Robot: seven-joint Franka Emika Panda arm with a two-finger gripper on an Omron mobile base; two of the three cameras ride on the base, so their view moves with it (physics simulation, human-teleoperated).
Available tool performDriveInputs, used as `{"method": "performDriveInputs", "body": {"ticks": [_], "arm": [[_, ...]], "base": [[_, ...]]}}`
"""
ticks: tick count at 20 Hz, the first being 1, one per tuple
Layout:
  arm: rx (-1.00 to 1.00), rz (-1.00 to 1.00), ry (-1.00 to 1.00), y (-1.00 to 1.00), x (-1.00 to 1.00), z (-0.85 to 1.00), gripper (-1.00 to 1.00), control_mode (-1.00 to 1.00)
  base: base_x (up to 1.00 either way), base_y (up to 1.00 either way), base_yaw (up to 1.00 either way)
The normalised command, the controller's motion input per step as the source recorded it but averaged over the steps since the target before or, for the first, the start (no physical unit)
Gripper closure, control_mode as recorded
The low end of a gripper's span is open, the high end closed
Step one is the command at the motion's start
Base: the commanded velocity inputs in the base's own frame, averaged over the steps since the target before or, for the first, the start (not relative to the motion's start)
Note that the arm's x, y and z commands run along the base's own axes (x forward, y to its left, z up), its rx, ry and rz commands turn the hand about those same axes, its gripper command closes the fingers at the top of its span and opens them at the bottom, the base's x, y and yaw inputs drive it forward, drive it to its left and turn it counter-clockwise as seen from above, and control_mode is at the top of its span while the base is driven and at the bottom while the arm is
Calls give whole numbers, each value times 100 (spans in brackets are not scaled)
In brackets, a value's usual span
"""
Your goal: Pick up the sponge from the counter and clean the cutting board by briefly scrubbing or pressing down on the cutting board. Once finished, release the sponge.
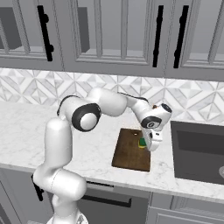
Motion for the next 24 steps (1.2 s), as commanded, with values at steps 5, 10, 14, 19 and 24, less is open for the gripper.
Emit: {"method": "performDriveInputs", "body": {"ticks": [5,10,14,19,24], "arm": [[-1,0,0,51,82,-34,100,-100],[0,0,0,51,88,-9,100,-100],[0,0,-2,62,64,-3,100,-100],[0,0,0,71,19,-16,100,-100],[-1,0,0,67,-22,-22,100,-100]], "base": [[0,0,0],[0,0,0],[0,0,0],[0,0,0],[0,0,0]]}}
